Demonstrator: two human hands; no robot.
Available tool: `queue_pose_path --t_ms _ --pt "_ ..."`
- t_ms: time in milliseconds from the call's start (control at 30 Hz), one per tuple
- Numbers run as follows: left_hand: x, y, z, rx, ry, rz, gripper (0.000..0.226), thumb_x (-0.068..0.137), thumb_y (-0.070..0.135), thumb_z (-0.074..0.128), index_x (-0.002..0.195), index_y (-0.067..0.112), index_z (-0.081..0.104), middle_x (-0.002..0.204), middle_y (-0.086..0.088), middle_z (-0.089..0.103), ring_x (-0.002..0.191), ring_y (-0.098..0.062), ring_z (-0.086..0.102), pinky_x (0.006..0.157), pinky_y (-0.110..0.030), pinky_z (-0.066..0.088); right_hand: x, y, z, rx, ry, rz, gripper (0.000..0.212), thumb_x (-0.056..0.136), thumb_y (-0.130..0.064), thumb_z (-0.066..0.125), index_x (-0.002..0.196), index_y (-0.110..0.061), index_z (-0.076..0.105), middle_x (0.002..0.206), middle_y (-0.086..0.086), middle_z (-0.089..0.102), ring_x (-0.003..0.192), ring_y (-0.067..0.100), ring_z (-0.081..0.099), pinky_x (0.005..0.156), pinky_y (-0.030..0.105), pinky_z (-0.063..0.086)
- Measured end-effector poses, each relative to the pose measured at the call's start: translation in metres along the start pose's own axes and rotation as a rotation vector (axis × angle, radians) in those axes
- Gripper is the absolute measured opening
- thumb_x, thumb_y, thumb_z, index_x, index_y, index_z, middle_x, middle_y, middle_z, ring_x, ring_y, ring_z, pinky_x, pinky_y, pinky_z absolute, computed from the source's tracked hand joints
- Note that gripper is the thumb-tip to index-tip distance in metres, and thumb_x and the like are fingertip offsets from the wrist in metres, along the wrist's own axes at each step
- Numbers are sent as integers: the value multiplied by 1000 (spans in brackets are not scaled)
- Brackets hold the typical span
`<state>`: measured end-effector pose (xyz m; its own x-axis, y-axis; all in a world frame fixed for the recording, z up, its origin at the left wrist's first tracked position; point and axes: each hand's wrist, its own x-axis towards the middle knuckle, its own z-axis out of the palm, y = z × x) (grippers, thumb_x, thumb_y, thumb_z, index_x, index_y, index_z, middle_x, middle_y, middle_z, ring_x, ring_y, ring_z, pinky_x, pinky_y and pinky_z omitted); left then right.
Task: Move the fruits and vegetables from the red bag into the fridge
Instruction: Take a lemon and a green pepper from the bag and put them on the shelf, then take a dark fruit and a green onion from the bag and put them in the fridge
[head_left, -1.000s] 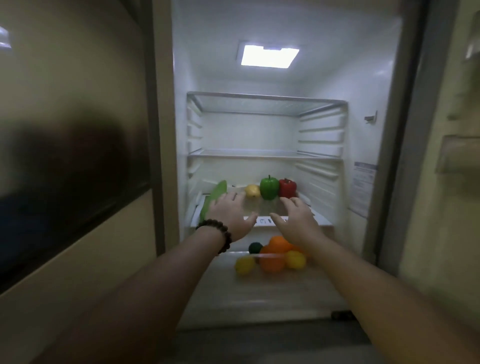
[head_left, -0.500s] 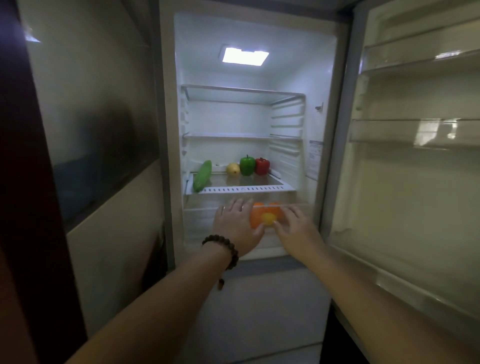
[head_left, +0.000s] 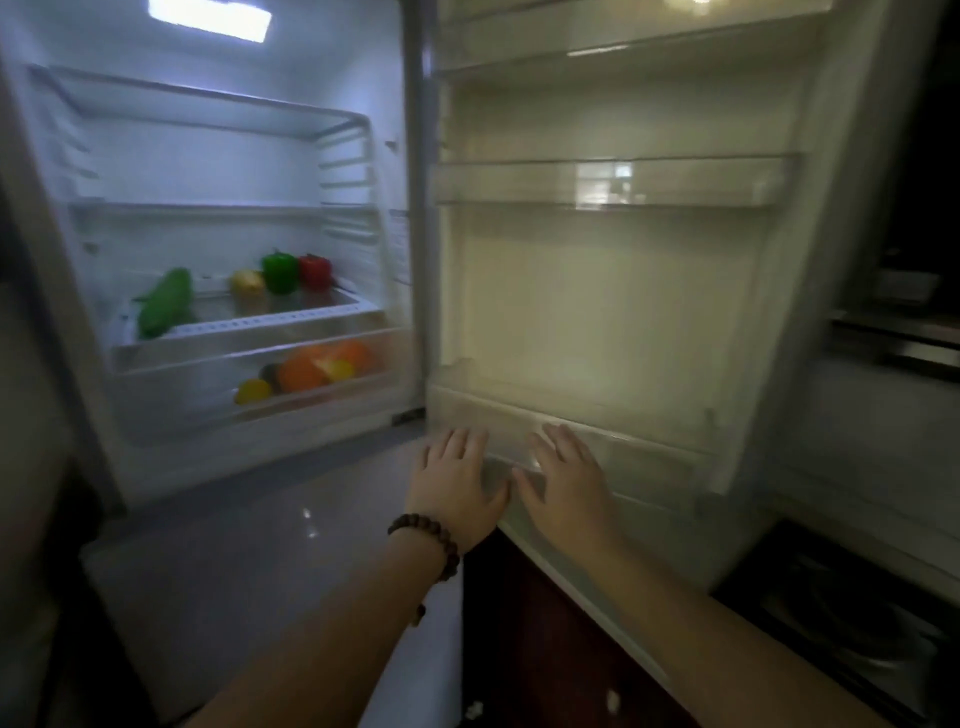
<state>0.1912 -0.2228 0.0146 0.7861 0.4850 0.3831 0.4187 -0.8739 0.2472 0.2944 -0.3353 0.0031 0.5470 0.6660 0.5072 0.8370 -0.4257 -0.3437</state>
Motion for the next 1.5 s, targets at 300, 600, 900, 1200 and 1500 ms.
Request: queue_pose_path --t_ms 300,600,900,1200,1500 --pt "-55 169 70 -106 -163 264 75 90 59 32 150 21 10 157 -1 13 144 -18 8 117 -39 9 -164 126 -103 -205 -39 361 56 98 -44 34 148 -20 25 156 3 21 144 21 13 118 34 16" --pt "-165 371 106 -247 -282 549 71 92 57 33 150 23 11 157 0 15 144 -19 8 118 -40 10 -374 204 -238 -320 69 756 56 98 -47 34 148 -23 26 157 -2 19 146 17 6 119 34 11" --pt "-302 545 126 -367 -434 877 68 93 54 34 149 22 13 156 -2 16 144 -20 9 118 -42 12 -577 216 -351 -431 253 1107 55 97 -44 39 146 -22 30 155 1 25 145 20 12 117 34 16" --pt "-423 696 134 -433 -517 1204 69 91 54 37 148 20 17 155 -4 20 143 -21 13 117 -40 14 -736 210 -431 -544 365 1451 54 96 -44 42 144 -21 34 155 3 25 146 22 10 118 39 15" --pt "-493 828 187 -443 -667 1305 70 89 53 40 148 22 18 155 -3 21 143 -20 13 117 -41 14 -830 286 -497 -570 400 1579 52 96 -44 43 143 -23 36 155 3 26 145 22 12 118 41 19"
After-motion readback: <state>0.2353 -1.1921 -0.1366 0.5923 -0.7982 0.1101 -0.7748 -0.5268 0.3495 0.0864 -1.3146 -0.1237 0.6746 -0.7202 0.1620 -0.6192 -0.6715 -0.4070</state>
